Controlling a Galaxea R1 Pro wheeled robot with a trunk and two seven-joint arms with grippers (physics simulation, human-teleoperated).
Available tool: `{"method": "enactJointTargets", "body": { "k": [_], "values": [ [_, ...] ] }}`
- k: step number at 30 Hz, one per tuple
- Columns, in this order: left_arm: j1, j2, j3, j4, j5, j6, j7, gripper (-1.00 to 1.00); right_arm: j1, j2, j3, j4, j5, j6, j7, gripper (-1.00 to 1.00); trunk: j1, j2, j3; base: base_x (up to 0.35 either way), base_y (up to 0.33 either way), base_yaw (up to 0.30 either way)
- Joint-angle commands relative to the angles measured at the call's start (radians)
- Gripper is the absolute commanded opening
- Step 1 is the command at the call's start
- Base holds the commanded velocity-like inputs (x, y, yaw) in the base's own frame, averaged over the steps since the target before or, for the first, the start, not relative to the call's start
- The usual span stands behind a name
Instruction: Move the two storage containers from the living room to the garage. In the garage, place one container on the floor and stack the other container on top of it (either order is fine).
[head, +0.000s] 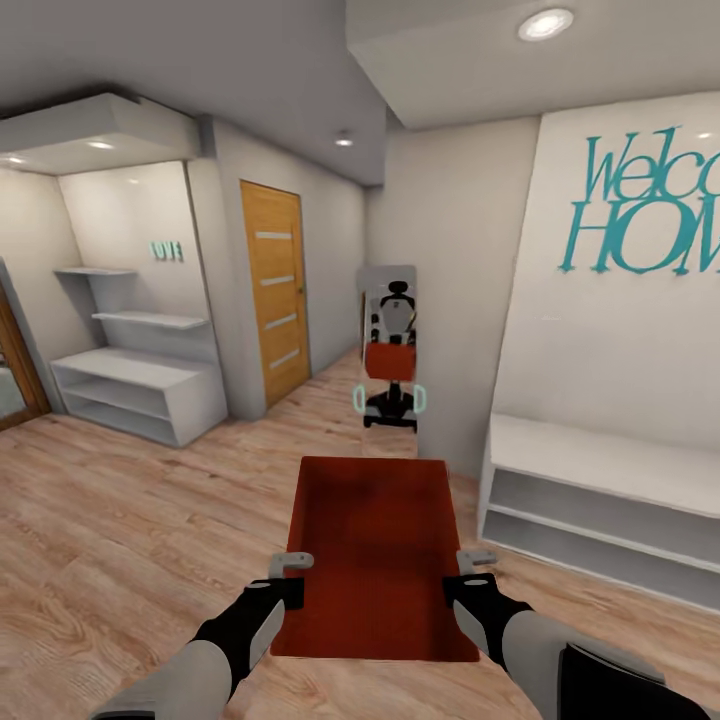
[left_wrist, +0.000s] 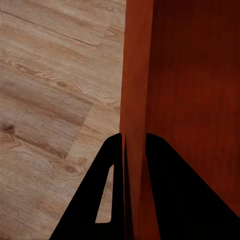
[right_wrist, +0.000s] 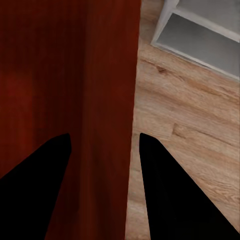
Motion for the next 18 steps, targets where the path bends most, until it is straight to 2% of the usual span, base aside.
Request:
{"method": "enactJointTargets", "body": {
  "k": [1,18],
  "values": [
    [0.001,0.008,-0.002,0.008,-0.006,0.005,0.002,-1.0,-0.001,-0.007,-0.026,0.001,0.005,-0.019,0.001,-1.0,0.001,-0.001,0.0,0.322,0.0,0.267],
    [0.001,0.008,-0.002,0.008,-0.006,0.006,0.002,-1.0,-0.001,-0.007,-0.027,0.001,0.004,-0.019,0.001,-1.0,0.001,-0.001,0.0,0.323,0.0,0.269]
  ]
}}
